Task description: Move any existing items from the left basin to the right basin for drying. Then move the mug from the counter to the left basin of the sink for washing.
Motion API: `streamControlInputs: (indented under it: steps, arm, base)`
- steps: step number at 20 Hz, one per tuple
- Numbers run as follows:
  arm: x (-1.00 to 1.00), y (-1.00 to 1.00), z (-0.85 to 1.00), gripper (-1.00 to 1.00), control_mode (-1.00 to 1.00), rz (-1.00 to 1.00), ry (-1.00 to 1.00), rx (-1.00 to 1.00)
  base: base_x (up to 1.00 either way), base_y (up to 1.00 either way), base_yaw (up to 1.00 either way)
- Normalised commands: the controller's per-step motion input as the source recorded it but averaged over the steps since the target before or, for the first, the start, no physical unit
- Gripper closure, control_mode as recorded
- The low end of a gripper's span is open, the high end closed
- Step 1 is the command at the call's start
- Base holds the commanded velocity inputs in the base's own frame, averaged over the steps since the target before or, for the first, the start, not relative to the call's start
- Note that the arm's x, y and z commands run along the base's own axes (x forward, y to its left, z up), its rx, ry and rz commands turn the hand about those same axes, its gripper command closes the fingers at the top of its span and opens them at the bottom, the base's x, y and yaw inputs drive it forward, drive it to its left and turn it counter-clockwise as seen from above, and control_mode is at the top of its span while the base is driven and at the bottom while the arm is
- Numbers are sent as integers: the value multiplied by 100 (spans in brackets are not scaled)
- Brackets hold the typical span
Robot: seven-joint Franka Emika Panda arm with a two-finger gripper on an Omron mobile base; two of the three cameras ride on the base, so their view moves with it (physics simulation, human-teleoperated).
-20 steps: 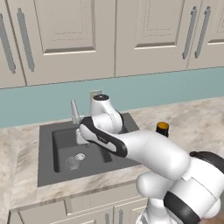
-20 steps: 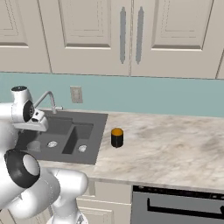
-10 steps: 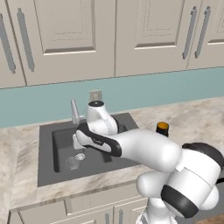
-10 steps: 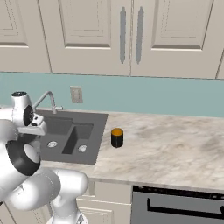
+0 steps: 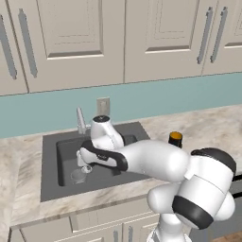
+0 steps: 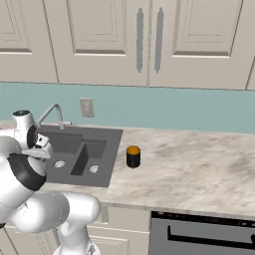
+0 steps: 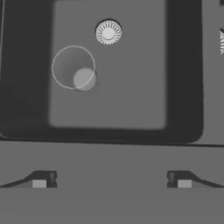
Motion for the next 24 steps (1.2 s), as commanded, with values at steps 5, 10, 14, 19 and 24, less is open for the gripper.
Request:
streamControlInputs:
  steps: [5, 10, 14, 19, 24]
  arm:
    - [5, 0, -23, -100, -100, 0, -1, 0]
    - [12, 2, -23, -100, -100, 0, -1, 0]
    - [18, 10, -20, -100, -100, 0, 0, 0]
    - [16, 16, -15, -100, -100, 0, 0, 0]
    - [13, 20, -11, -100, -100, 0, 0, 0]
  base:
    - [0, 0, 0]
    - [0, 0, 0]
    - [0, 0, 0]
    - [0, 0, 0]
    - [0, 0, 0]
